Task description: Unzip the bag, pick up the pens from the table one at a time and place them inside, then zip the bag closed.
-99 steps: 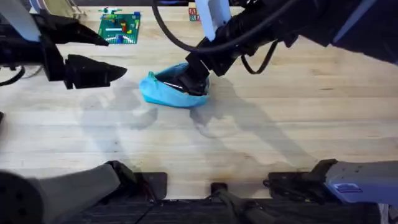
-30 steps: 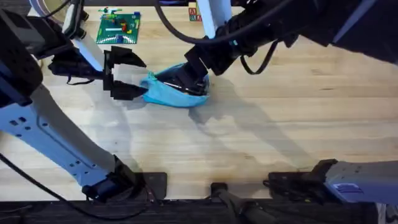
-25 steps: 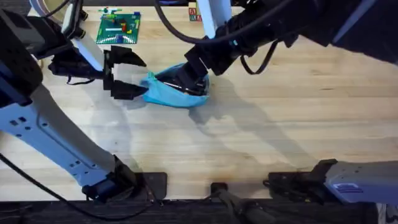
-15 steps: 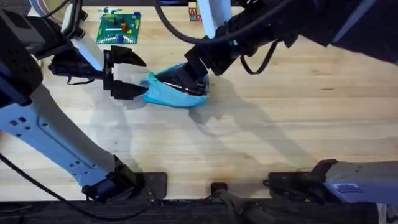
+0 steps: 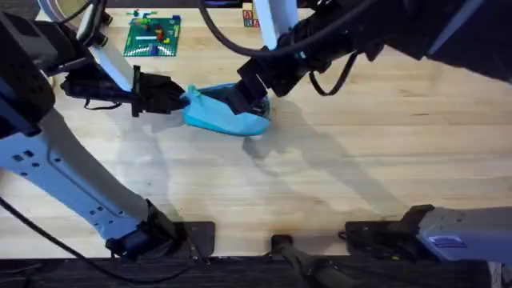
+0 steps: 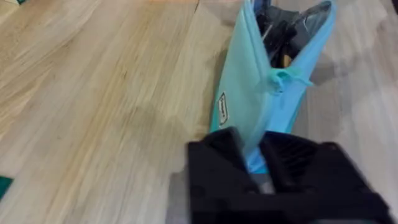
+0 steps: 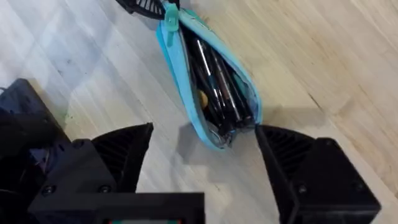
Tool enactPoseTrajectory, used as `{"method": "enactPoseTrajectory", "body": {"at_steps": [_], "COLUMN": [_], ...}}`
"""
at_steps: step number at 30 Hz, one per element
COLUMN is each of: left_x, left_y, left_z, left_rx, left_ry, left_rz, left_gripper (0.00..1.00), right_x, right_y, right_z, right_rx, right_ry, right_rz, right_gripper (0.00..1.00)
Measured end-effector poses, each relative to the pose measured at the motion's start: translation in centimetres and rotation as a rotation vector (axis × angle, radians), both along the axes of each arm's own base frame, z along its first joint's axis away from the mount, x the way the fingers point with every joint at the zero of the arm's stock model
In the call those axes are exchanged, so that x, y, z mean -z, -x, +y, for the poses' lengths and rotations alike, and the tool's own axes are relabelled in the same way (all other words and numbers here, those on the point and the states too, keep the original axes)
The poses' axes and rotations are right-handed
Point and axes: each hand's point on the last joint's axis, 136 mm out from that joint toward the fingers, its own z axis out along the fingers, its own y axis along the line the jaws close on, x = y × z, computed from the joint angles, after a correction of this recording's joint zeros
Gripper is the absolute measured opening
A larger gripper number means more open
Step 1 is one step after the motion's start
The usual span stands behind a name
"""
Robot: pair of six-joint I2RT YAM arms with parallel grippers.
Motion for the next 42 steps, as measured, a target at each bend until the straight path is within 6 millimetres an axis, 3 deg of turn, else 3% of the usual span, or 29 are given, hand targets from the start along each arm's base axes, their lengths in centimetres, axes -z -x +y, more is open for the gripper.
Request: {"method": "enactPoseTrajectory", "body": {"at_steps": [12,23,31,42], "left_x": [-0.1,-0.1,-0.1,-0.1], "left_y": [0.1,0.1,0.1,0.1], "left_z": [0.0,-0.1,-0.1,-0.1], "left_rx": [0.000,0.000,0.000,0.000], "left_ry": [0.004,0.004,0.005,0.005], "left_rz": [0.007,0.008,0.009,0.009], "left_gripper": [0.043,0.043,0.043,0.042], "right_x": [-0.4,-1.6,-2.9,-1.5], "right_y": [-0.3,1.3,0.9,-0.5], "right_z": [0.5,3.8,5.2,7.6], "right_rx": [0.019,-0.016,-0.003,0.000], "right_ry": [-0.029,-0.102,-0.170,-0.204], "right_rz": [-0.007,-0.021,-0.050,-0.058], "right_gripper": [0.996,0.996,0.996,0.996]}}
